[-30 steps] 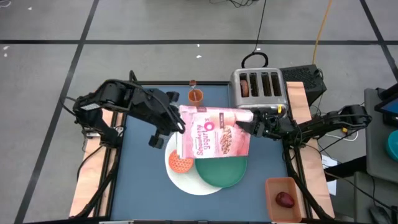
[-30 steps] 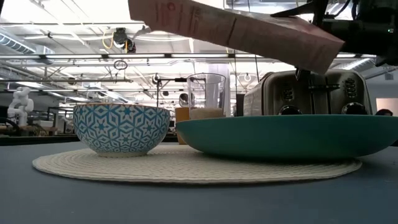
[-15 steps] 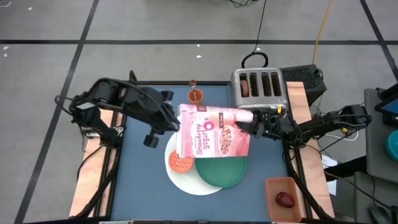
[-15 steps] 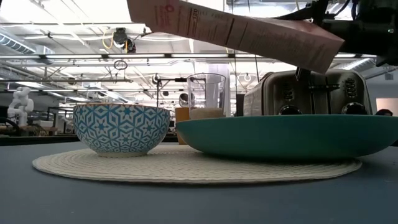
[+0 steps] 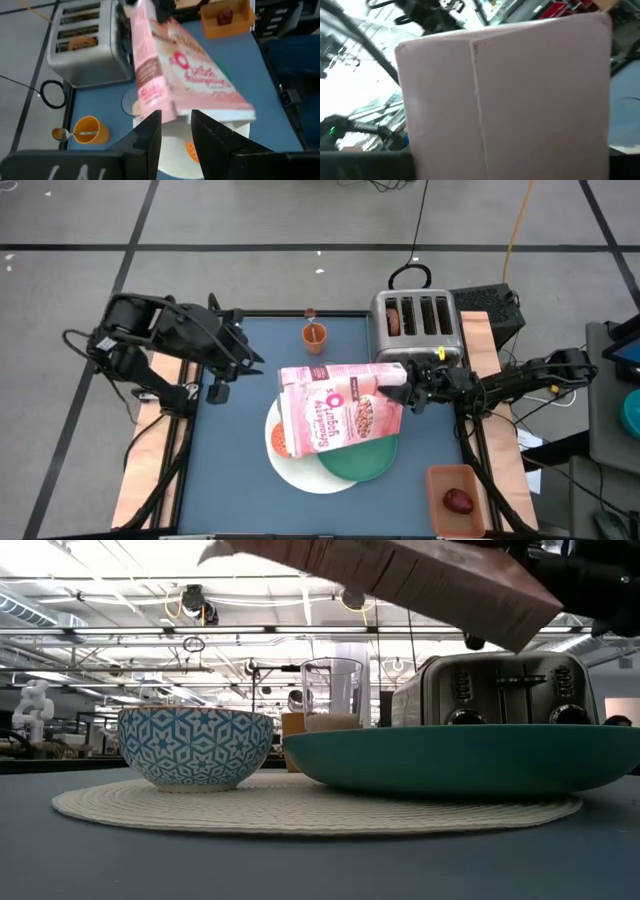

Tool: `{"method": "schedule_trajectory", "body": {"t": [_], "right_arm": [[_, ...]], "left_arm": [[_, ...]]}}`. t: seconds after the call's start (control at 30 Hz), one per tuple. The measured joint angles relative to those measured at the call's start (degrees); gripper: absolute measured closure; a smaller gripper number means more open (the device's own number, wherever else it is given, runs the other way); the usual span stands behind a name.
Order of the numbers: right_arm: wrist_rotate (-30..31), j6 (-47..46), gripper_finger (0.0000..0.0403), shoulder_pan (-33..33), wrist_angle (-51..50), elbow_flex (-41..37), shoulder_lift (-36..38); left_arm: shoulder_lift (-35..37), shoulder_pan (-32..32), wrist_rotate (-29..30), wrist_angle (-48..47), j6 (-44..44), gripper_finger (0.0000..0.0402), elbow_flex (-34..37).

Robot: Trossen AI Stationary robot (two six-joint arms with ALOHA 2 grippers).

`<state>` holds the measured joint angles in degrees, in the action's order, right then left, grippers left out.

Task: Arrange a breakfast setting
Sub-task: Pour the cereal into the orange bowl

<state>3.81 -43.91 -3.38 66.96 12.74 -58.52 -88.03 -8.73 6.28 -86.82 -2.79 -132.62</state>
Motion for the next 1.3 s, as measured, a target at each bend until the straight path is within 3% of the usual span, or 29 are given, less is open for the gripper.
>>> {"method": "schedule_trajectory", "body": {"t": [0.17, 0.5, 0.7, 0.9, 1.1, 1.3], "right_arm": [[-1.8, 1.6, 0.0200, 0.0, -0.7, 1.2, 0.0], [-2.3, 4.5, 0.0200, 0.0, -3.1, 1.6, 0.0], [-2.4, 5.6, 0.0200, 0.0, -3.3, 1.6, 0.0], [-3.5, 10.7, 0.0200, 0.0, -16.0, 7.3, 0.1], [-4.0, 18.0, 0.0200, 0.0, -39.5, 19.4, 0.1], [-1.2, 21.2, 0.0200, 0.0, -45.1, 24.7, 0.2]], "left_arm": [[6.5, 0.0, 0.0, 7.9, -0.5, 0.0289, 14.0], [36.9, 0.1, 0.0, 44.2, 1.9, 0.0289, 62.8], [49.1, 0.1, 0.0, 59.0, 3.6, 0.0289, 82.1], [55.1, 0.1, 0.0, 67.3, 5.0, 0.0289, 92.5], [56.3, 0.1, 1.3, 67.7, 5.4, 0.0289, 94.4], [56.3, 0.1, 1.3, 67.5, 4.9, 0.0289, 94.4]]}}
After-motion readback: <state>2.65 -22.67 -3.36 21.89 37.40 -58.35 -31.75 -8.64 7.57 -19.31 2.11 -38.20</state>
